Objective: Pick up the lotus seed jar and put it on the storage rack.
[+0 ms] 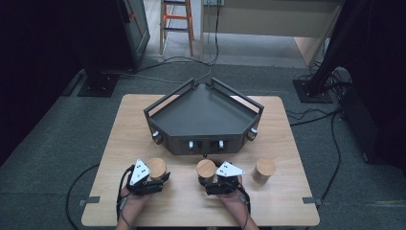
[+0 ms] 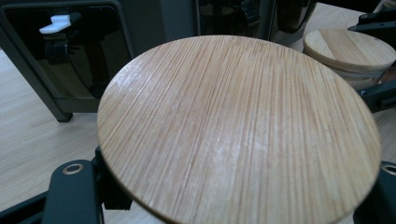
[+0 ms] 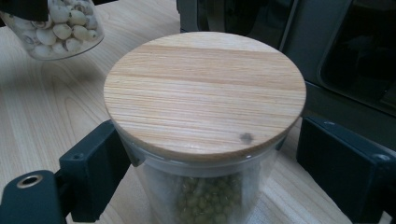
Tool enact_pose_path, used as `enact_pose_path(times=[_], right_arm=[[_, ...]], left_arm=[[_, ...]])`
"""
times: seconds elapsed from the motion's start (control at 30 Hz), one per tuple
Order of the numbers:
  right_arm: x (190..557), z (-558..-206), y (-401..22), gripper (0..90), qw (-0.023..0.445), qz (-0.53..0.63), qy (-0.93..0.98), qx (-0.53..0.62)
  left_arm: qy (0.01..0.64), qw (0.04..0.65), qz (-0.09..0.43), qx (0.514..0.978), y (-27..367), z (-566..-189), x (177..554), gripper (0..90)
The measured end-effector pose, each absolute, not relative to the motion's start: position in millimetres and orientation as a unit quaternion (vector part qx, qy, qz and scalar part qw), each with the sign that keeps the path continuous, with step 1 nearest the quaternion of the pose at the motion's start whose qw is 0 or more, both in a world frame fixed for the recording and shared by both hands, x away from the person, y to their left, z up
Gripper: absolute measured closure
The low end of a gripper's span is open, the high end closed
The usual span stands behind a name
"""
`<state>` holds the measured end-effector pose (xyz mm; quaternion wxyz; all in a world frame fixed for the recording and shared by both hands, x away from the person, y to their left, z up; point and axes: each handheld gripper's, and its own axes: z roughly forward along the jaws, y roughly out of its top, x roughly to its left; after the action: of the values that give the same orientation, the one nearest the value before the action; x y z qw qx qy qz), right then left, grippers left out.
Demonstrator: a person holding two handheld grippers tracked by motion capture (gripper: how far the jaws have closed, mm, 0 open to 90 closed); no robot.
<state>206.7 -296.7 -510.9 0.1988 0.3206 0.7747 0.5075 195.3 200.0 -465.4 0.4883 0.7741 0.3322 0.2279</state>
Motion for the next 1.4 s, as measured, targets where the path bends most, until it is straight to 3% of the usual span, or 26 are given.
enact_pose_path(times=[1.4], right_arm=[[206,-511,-296,10.7,0.201,0.506,0.775,0.320]], left_arm=[[0.309,0.499,0.244,0.772,189,-421,217,25.1]])
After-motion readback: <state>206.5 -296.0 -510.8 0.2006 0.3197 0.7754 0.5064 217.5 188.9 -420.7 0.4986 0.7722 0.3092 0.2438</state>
